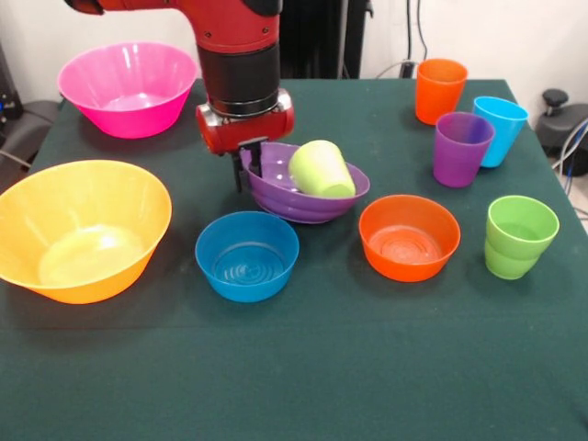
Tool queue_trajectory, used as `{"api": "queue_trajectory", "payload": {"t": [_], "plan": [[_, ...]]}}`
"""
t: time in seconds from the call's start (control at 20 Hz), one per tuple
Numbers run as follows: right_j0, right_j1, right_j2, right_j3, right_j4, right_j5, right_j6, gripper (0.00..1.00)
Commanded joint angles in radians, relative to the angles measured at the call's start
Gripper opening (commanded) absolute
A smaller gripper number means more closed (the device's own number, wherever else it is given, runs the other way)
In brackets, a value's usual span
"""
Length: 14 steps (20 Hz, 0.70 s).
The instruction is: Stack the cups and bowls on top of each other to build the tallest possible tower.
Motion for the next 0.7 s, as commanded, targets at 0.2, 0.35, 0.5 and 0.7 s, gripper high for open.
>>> {"api": "queue_trajectory", "payload": {"t": [0.2, 0.35, 0.5, 0.7], "plan": [[0.002, 0.101, 0.209, -0.076, -0.115, 0.087, -0.413, 0.00], [-0.006, 0.100, 0.233, -0.081, -0.116, 0.095, -0.420, 0.00], [-0.006, 0.107, 0.239, -0.096, -0.122, 0.100, -0.420, 0.00], [0.010, 0.132, 0.218, -0.150, -0.135, 0.148, -0.446, 0.00]]}}
